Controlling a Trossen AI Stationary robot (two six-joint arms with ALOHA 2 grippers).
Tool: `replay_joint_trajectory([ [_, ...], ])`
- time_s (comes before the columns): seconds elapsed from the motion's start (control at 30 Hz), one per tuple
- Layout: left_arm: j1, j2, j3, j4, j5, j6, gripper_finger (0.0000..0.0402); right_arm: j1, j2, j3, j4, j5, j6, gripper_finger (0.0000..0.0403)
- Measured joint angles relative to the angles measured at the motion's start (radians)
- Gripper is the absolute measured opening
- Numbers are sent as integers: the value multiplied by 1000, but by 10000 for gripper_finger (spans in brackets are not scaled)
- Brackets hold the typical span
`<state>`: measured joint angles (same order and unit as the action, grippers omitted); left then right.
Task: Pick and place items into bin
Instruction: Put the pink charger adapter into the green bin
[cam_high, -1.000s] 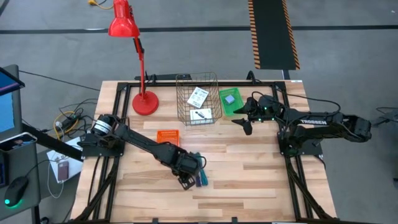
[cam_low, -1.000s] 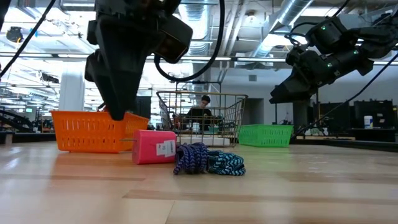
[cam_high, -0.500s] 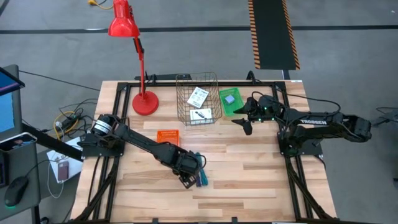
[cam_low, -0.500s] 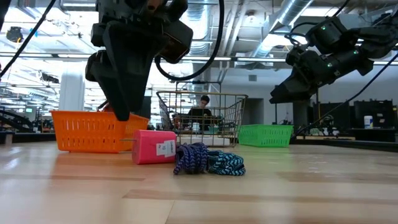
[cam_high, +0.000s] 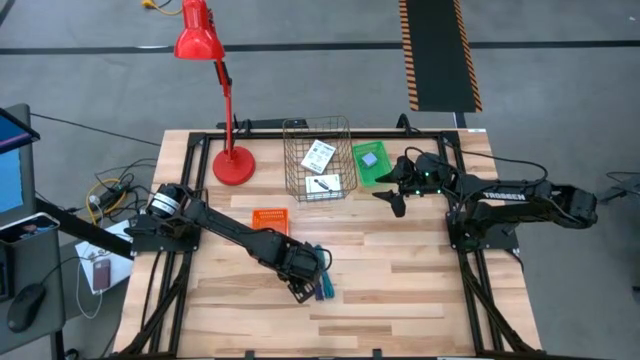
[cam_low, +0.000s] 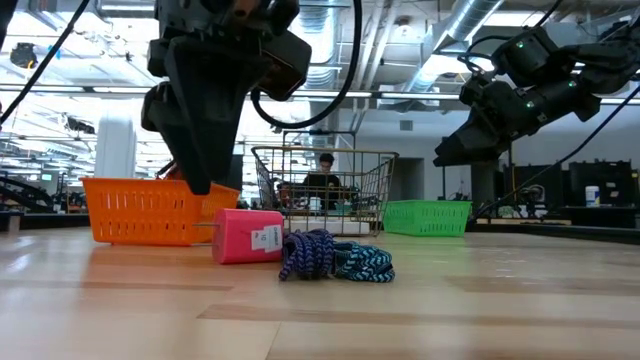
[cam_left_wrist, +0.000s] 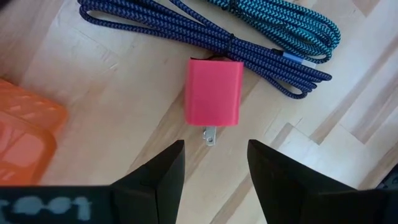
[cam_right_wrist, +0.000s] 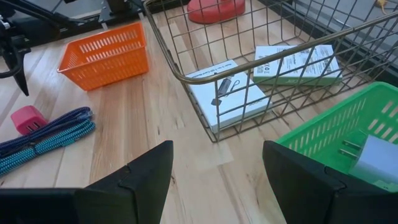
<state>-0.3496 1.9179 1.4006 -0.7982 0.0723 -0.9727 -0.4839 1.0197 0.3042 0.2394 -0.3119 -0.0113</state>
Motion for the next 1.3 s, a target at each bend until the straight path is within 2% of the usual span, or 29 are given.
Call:
replay_joint_trajectory([
  [0.27,0,23,0,-3,3,24,163,0,0,0,0,0,0,244],
  [0.47,0,62,2,14,74,39,163,0,0,0,-7,0,-2,244],
  [1.3,5,64,3,11,-7,141,163,0,0,0,-14,3,-15,244],
])
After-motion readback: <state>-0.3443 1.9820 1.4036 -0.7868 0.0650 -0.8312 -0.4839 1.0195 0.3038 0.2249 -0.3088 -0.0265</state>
